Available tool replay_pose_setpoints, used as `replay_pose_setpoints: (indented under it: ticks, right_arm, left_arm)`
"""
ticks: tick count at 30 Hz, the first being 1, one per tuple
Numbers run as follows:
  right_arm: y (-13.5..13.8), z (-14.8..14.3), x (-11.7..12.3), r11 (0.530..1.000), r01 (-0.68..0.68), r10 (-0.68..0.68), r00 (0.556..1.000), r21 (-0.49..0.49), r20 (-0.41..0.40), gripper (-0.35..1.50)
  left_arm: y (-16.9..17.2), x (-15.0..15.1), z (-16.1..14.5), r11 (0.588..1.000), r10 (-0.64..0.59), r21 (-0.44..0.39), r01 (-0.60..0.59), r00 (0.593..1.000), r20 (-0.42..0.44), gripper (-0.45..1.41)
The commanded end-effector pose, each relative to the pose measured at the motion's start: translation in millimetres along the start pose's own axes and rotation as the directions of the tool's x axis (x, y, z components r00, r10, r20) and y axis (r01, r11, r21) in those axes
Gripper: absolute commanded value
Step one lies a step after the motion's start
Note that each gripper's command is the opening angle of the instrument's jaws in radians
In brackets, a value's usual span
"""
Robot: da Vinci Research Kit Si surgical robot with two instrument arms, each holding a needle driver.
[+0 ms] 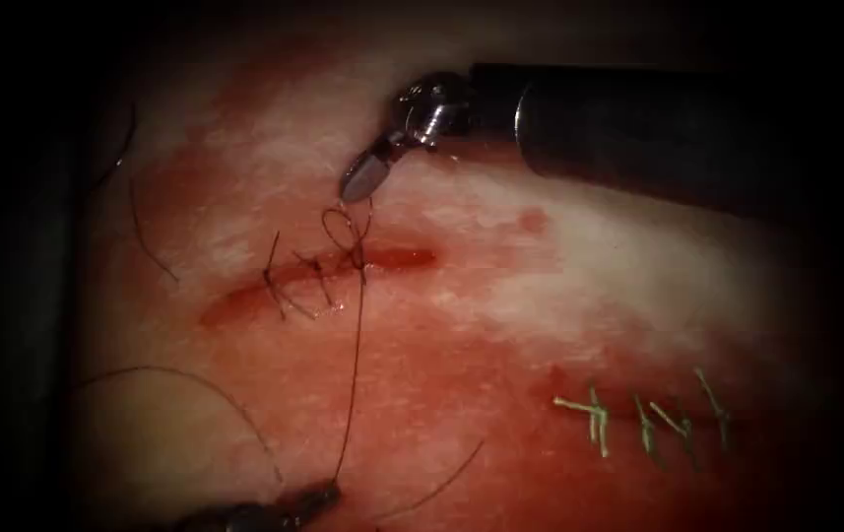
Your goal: Wound Closure
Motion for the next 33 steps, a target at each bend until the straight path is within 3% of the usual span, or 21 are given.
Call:
replay_pose_setpoints:
  ticks: [1, 5, 6, 8, 12, 14, 15, 17, 18, 20, 22, 33]
  right_arm:
    - [0.6, 0.5, 0.6, 0.998, 0.066, -0.066, 0.998, -0.016, -0.001, -0.35]
    - [0.2, 0.0, 1.0, 0.944, 0.320, -0.319, 0.947, -0.079, 0.024, -0.35]
    - [-0.2, -0.3, 1.3, 0.895, 0.436, -0.433, 0.900, -0.088, 0.056, -0.35]
    - [-0.7, -0.6, 1.6, 0.852, 0.515, -0.507, 0.857, -0.098, 0.095, -0.35]
    - [-1.7, -0.9, 1.8, 0.700, 0.708, -0.680, 0.699, -0.087, 0.218, -0.35]
    - [-1.6, -0.8, 1.7, 0.656, 0.751, -0.711, 0.649, -0.078, 0.273, -0.35]
    - [-1.6, -0.9, 1.5, 0.611, 0.788, -0.736, 0.600, -0.074, 0.313, -0.35]
    - [-1.7, -0.8, 1.4, 0.574, 0.816, -0.756, 0.559, -0.064, 0.341, -0.35]
    - [-1.9, -0.7, 1.4, 0.503, 0.862, -0.790, 0.484, -0.051, 0.376, -0.35]
    - [-2.1, -0.6, 1.5, 0.442, 0.896, -0.814, 0.416, -0.032, 0.404, -0.35]
    - [-2.0, -0.7, 1.7, 0.422, 0.906, -0.820, 0.392, -0.022, 0.418, -0.35]
    - [-1.3, -0.1, 1.3, 0.434, 0.900, -0.813, 0.414, -0.049, 0.410, -0.35]
  left_arm:
    - [0.2, -0.1, 0.5, 1.000, -0.004, -0.001, 0.004, 1.000, -0.003, -0.45]
    - [0.6, 0.0, -0.7, 1.000, -0.001, -0.003, 0.001, 1.000, -0.005, -0.45]
    - [0.9, 0.2, -1.0, 1.000, 0.000, -0.003, 0.000, 1.000, -0.006, -0.45]
    - [1.4, 0.3, -1.4, 1.000, 0.002, -0.003, -0.002, 1.000, -0.009, -0.45]
    - [3.1, 0.6, -2.3, 1.000, -0.001, -0.019, 0.000, 1.000, -0.023, -0.45]
    - [3.6, 0.7, -2.7, 1.000, -0.004, -0.022, 0.004, 1.000, -0.029, -0.45]
    - [3.9, 0.9, -2.9, 1.000, -0.009, -0.026, 0.008, 0.999, -0.034, -0.45]
    - [4.4, 1.2, -3.3, 1.000, -0.008, -0.030, 0.006, 0.999, -0.040, -0.45]
    - [4.7, 1.5, -3.6, 1.000, -0.006, -0.030, 0.005, 0.999, -0.041, -0.45]
    - [5.4, 1.9, -4.1, 0.999, -0.010, -0.032, 0.008, 0.999, -0.047, -0.45]
    - [5.9, 2.0, -4.3, 0.999, -0.007, -0.033, 0.006, 0.999, -0.050, -0.45]
    - [9.4, 2.8, -5.9, 0.998, -0.017, -0.061, 0.013, 0.997, -0.077, -0.45]
